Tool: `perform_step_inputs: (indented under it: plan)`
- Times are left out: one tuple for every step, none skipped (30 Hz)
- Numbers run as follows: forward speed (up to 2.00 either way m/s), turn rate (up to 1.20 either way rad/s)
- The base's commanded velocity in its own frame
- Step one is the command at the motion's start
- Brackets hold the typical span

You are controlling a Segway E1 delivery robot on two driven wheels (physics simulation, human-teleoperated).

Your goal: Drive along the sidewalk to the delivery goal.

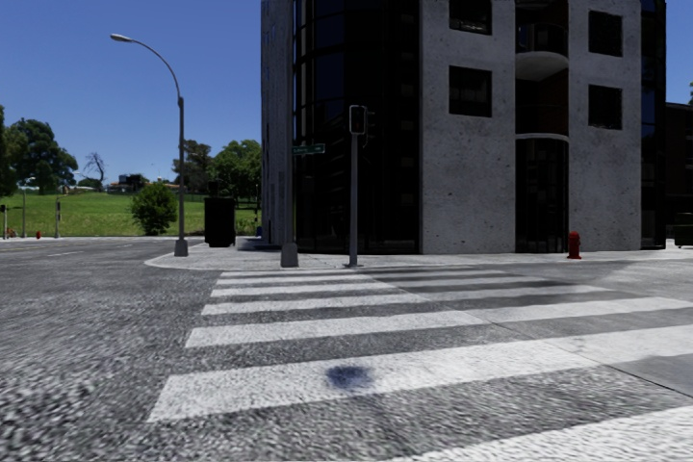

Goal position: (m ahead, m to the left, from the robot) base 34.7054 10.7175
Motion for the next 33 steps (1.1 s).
perform_step_inputs:
  plan:
    - [1.12,0.0]
    - [1.12,0.0]
    - [1.12,0.0]
    - [1.12,0.0]
    - [1.12,0.0]
    - [1.12,0.0]
    - [1.11,0.0]
    - [1.11,0.0]
    - [1.11,0.0]
    - [1.11,0.0]
    - [1.13,0.0]
    - [1.14,0.0]
    - [1.14,0.0]
    - [1.14,0.0]
    - [1.14,0.0]
    - [1.14,0.0]
    - [1.14,0.0]
    - [1.14,0.0]
    - [1.14,0.0]
    - [1.14,0.0]
    - [1.14,0.0]
    - [1.14,0.0]
    - [1.15,0.0]
    - [1.18,0.0]
    - [1.22,0.0]
    - [1.23,0.0]
    - [1.23,0.0]
    - [1.24,0.0]
    - [1.24,0.0]
    - [1.24,0.0]
    - [1.24,0.0]
    - [1.24,0.0]
    - [1.24,0.0]
